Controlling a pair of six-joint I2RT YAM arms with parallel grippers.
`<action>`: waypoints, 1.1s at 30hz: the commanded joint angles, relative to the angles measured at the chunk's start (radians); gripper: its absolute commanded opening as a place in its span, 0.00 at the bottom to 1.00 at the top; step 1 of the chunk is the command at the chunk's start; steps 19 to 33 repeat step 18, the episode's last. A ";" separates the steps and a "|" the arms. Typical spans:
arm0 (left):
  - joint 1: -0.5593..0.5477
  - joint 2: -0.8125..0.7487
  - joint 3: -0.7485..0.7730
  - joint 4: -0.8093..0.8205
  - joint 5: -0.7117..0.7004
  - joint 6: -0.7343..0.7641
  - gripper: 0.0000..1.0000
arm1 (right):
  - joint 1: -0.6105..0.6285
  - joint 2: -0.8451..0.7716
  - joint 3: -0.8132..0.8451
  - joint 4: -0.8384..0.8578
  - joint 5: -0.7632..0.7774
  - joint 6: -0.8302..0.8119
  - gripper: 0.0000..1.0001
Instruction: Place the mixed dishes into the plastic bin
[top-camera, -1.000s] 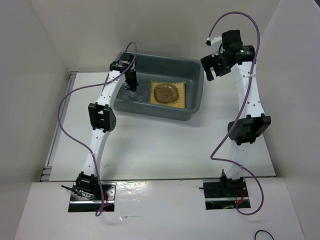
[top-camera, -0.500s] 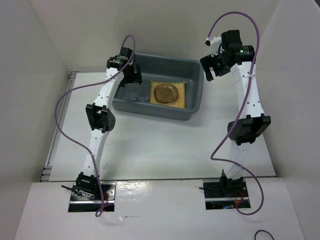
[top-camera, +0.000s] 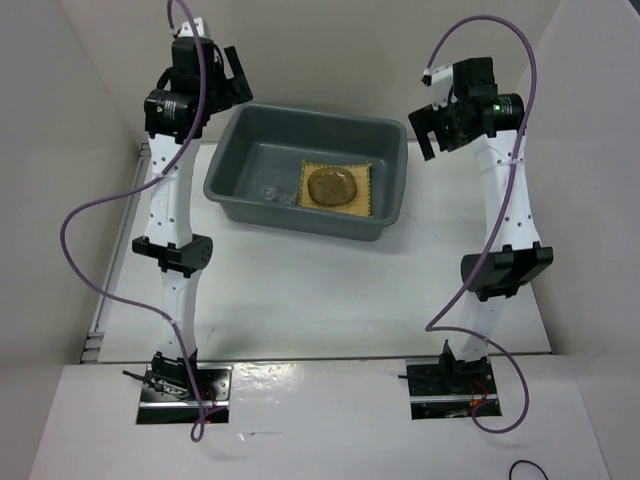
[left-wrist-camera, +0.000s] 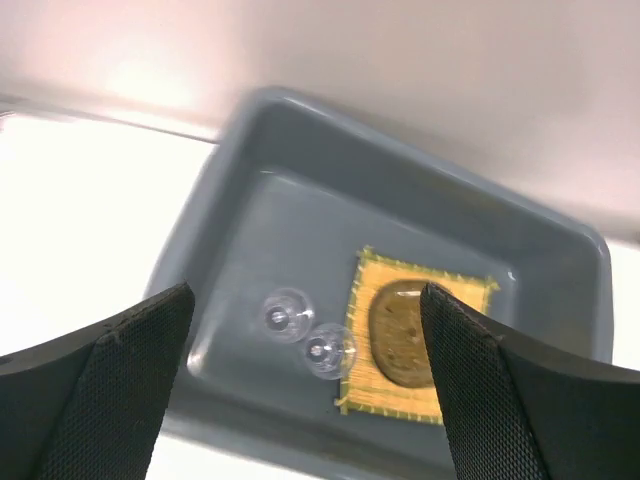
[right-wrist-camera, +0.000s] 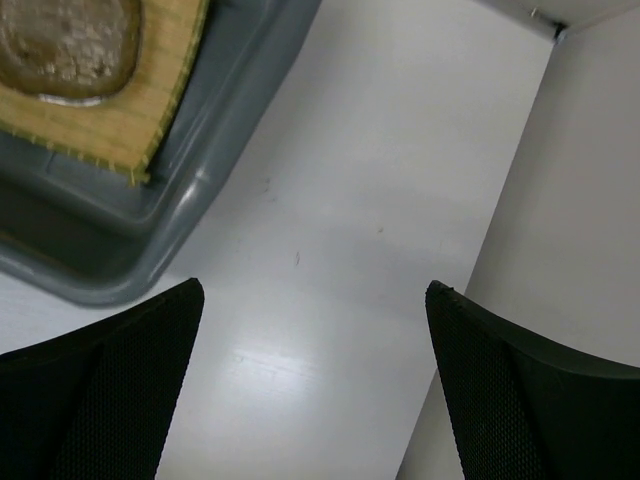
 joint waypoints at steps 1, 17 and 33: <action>-0.024 -0.003 -0.034 -0.131 -0.205 -0.058 1.00 | 0.010 -0.156 -0.173 -0.008 0.026 0.016 0.96; -0.215 -0.722 -1.400 0.316 -0.144 -0.169 1.00 | -0.076 -0.846 -1.008 0.159 0.108 0.026 0.99; -0.206 -0.744 -1.423 0.329 -0.130 -0.149 1.00 | -0.076 -0.863 -1.025 0.170 0.108 0.041 0.99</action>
